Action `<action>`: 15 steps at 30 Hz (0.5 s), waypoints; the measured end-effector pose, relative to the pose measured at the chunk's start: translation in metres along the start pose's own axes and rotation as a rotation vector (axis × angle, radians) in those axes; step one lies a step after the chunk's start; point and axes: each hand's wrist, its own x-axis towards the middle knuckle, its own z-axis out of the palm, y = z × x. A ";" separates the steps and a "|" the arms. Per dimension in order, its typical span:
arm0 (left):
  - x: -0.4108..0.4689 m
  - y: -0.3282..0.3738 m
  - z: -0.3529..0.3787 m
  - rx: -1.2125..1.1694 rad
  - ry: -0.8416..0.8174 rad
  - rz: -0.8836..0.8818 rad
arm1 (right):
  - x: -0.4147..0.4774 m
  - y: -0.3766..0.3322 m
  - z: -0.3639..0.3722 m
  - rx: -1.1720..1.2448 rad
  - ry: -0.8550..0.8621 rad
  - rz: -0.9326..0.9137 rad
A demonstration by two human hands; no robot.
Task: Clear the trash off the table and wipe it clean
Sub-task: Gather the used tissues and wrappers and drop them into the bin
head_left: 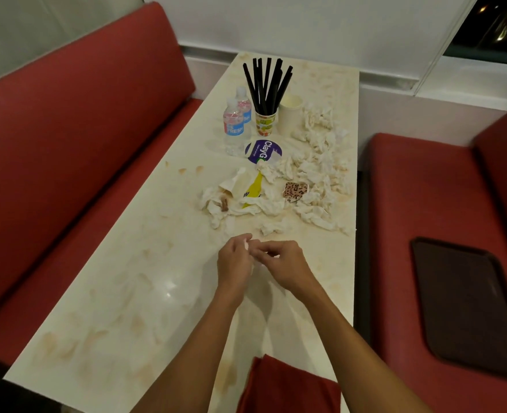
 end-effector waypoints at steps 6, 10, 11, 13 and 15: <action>0.016 -0.010 -0.012 -0.099 0.131 -0.098 | 0.042 0.014 -0.021 -0.237 0.283 -0.022; 0.027 -0.005 -0.009 -0.128 0.150 -0.135 | 0.063 0.026 -0.020 -0.526 0.203 -0.119; 0.031 -0.004 -0.008 -0.115 0.142 -0.160 | 0.066 0.028 -0.018 -0.555 0.177 -0.131; 0.037 -0.001 -0.007 -0.084 0.113 -0.215 | 0.069 0.030 -0.013 -0.548 0.154 -0.154; 0.039 0.003 -0.005 -0.080 0.073 -0.237 | 0.068 0.029 -0.011 -0.488 0.172 -0.178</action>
